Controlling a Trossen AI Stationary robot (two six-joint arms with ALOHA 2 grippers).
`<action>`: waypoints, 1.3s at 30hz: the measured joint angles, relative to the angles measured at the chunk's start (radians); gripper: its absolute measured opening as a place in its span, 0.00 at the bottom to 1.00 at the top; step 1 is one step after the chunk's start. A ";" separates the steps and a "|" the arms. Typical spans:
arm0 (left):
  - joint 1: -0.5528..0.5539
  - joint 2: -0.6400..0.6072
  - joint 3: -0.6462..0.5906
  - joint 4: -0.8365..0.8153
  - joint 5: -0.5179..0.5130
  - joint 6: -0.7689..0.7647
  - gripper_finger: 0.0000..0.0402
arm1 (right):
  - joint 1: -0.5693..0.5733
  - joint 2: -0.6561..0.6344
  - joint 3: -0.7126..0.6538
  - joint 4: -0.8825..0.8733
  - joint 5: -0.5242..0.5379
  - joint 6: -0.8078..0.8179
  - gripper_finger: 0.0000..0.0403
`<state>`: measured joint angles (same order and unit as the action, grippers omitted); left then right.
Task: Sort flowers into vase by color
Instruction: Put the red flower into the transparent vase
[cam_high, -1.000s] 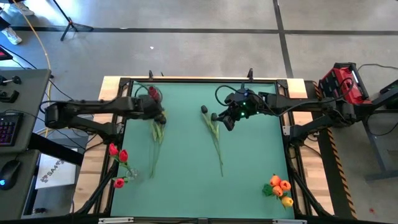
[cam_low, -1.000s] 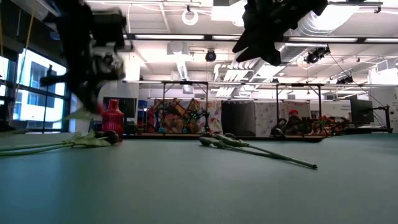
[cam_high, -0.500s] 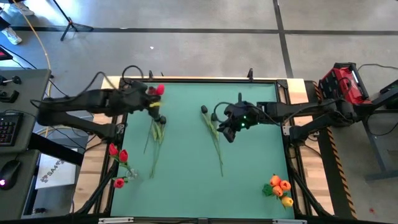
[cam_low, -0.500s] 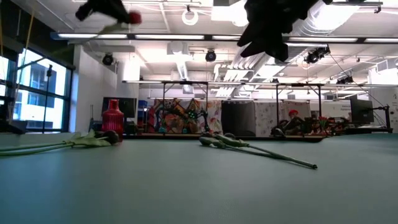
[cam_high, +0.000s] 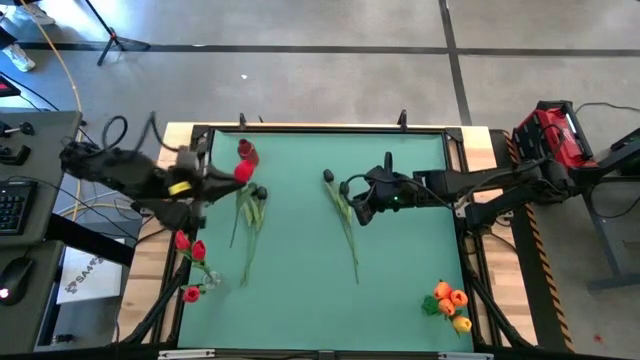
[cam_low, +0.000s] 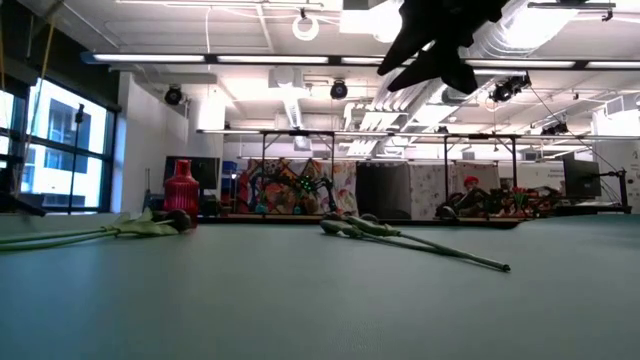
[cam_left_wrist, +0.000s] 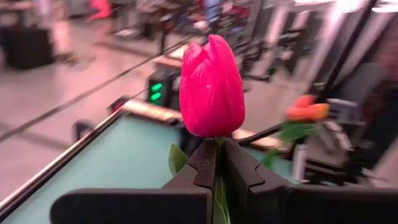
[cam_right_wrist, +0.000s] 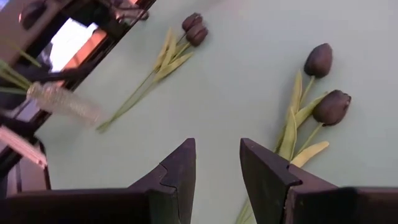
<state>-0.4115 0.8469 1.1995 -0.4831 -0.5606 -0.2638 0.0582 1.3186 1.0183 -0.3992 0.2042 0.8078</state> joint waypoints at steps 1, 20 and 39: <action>-0.033 -0.007 0.000 0.016 0.001 0.022 0.00 | 0.003 0.000 0.000 0.000 0.008 0.014 0.28; -0.413 -0.091 0.000 0.261 0.345 0.300 0.00 | 0.045 0.000 0.000 0.000 0.155 0.279 0.28; -0.457 -0.252 -0.078 0.088 0.436 0.189 0.00 | 0.178 0.022 0.000 0.006 0.351 0.510 0.28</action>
<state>-0.8680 0.5945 1.1220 -0.3953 -0.1247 -0.0746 0.2363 1.3404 1.0183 -0.3932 0.5554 1.3180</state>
